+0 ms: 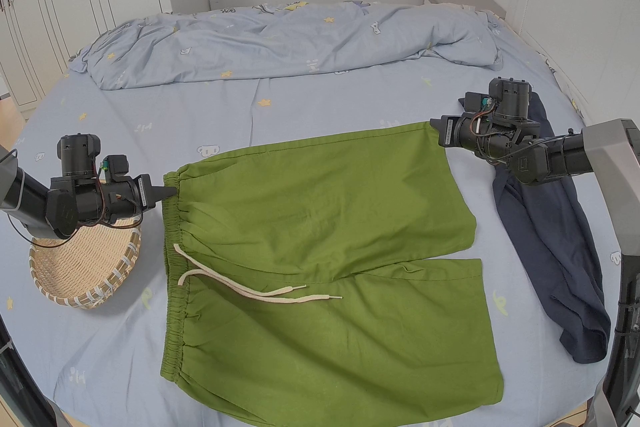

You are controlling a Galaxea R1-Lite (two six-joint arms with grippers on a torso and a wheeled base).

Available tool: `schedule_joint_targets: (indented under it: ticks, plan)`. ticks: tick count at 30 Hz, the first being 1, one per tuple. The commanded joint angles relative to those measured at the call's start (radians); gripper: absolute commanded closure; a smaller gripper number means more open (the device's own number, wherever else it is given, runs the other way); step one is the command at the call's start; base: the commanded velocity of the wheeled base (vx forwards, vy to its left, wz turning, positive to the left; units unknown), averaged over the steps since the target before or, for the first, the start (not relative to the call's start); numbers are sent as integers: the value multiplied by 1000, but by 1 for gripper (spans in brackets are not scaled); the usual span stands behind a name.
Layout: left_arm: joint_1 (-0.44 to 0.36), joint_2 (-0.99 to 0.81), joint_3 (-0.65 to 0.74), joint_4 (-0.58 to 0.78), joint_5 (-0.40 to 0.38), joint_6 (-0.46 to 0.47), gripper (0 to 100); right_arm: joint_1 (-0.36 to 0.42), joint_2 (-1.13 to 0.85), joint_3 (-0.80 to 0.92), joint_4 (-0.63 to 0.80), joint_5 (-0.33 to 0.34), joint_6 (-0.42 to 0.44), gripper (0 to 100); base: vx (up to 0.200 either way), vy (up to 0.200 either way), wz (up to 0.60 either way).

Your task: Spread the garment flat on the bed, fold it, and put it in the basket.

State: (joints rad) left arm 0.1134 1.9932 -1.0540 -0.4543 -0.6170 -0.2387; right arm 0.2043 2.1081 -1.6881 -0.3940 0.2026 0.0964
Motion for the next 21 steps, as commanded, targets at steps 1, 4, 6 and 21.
schedule_joint_targets:
  ticks: [1,4,6,21]
  plan:
    - [2,38,-26,0,2,-1,100,-5,52,-61,23,0,-1,100,0,0,0]
    - [3,44,-37,0,2,-1,100,-6,67,-93,44,0,-1,100,0,0,0]
    - [3,45,-38,0,3,-2,100,-9,76,-110,57,0,-1,100,0,0,0]
    - [-8,73,-67,0,14,-2,0,-16,113,-145,84,0,-4,0,0,0,0]
